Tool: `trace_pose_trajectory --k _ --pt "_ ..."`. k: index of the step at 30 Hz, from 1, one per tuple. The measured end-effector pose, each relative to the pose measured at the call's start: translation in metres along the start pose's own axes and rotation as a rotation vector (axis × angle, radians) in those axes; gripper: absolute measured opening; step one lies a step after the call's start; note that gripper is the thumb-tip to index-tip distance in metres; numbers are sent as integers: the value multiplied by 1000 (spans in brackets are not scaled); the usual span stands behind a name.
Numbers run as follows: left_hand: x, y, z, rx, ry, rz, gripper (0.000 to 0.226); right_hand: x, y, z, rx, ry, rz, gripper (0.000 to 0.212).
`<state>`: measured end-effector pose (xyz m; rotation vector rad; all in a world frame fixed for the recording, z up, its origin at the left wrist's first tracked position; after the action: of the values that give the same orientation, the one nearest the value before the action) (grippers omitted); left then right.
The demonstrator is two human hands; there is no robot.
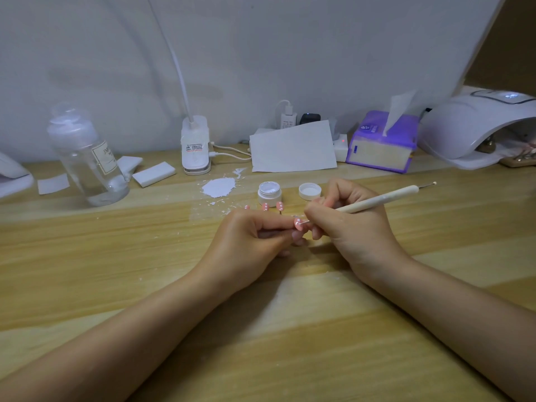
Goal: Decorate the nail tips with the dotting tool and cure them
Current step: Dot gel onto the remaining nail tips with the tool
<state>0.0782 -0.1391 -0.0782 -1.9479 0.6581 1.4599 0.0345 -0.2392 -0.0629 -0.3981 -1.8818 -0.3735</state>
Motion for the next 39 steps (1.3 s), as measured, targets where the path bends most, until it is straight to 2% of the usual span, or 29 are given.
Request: trace_pose_trajectory --k 5,14,19,24,32,39 --pt "2 -1 0 -6 -13 7 19 0 0 -1 2 -5 0 39" --pt "2 -1 -1 -10 -6 -4 23 -1 0 -1 4 -8 1 39" --pt "3 -1 -1 -13 -10 -2 22 -2 -4 -2 -36 -13 28 45" --pt "3 -1 0 -8 -14 -11 21 -1 -1 -1 -14 -18 27 40" --pt "4 0 0 -5 -27 4 14 -6 -7 -4 -60 33 -24 50" --pt "5 -1 -1 -8 -30 -6 17 2 0 0 -12 5 -9 42"
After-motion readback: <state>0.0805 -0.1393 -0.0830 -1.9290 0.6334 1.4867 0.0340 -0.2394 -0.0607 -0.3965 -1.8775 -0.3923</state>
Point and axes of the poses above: each hand's wrist, its own z-axis away from the middle knuckle, its own y-axis out of the palm, x = y × z, the point moved 9 cm from there along -z, towards the middle knuckle, and after that the axes turned 3 degrees about z, right-handed, at the moved point
